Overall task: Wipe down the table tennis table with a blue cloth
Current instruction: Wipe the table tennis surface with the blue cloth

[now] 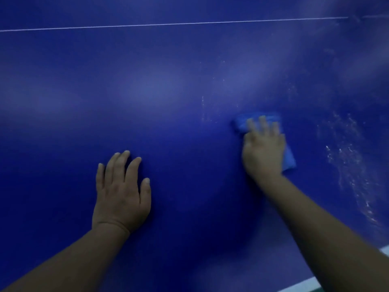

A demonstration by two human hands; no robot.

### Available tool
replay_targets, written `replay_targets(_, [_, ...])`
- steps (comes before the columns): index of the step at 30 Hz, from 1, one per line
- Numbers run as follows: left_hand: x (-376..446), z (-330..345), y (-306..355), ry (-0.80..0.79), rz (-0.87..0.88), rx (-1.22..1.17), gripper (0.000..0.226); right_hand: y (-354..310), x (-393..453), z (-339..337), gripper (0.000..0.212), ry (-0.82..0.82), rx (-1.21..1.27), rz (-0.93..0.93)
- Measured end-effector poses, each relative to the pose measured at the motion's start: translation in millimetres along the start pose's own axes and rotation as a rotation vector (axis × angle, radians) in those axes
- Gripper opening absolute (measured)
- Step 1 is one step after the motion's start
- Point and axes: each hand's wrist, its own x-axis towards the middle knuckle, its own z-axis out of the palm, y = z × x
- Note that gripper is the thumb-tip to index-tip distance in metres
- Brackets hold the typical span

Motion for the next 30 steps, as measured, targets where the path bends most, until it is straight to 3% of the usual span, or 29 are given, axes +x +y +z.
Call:
replay_targets(2, [0.2, -0.5, 0.7, 0.004, -0.035, -0.017, 0.065, -14.9, -26.2, 6.2, 0.049, -0.097, -0.010, -0.356])
replay_targets(4, [0.8, -0.9, 1.2, -0.007, -0.053, -0.023, 0.067, 7.3, -3.7, 0.2, 0.050, -0.111, -0.025, -0.435])
replay_targets(5, [1.7, -1.2, 1.4, -0.015, -0.056, -0.019, 0.068, 26.2, 16.1, -3.2, 0.049, -0.069, -0.052, -0.327])
replay_targets(9, [3.6, -2.9, 2.6, -0.056, -0.055, 0.016, 0.069, 78.6, 73.5, -20.3, 0.049, 0.048, 0.028, 0.407])
replay_targets(10, [3.4, -3.5, 2.4, -0.063, -0.054, 0.019, 0.070, 68.1, 71.1, -18.0, 0.049, 0.060, 0.035, 0.457])
replay_targets(11, [3.6, -4.1, 2.4, -0.068, -0.055, 0.020, 0.070, 52.9, 64.2, -13.0, 0.049, 0.057, 0.001, 0.394])
replay_targets(15, [4.7, -6.5, 4.5, -0.099, -0.068, 0.021, 0.071, 23.0, 17.9, -3.9, 0.046, -0.079, -0.019, -0.180])
replay_targets(16, [4.8, -6.6, 4.6, -0.105, -0.069, 0.027, 0.071, 31.3, 13.3, -6.8, 0.047, -0.083, -0.014, -0.227])
replay_targets(20, [5.1, -5.5, 3.9, -0.095, -0.065, 0.037, 0.068, 53.1, 2.8, -17.6, 0.049, -0.025, 0.000, -0.059])
replay_targets(25, [5.3, -2.6, 2.8, -0.082, -0.046, 0.051, 0.065, -20.3, -18.1, -4.6, 0.047, -0.095, 0.045, -0.423])
replay_targets(30, [6.0, -0.5, 2.1, -0.042, -0.027, 0.069, 0.064, -94.7, 33.2, 20.0, 0.048, -0.162, 0.044, -0.693])
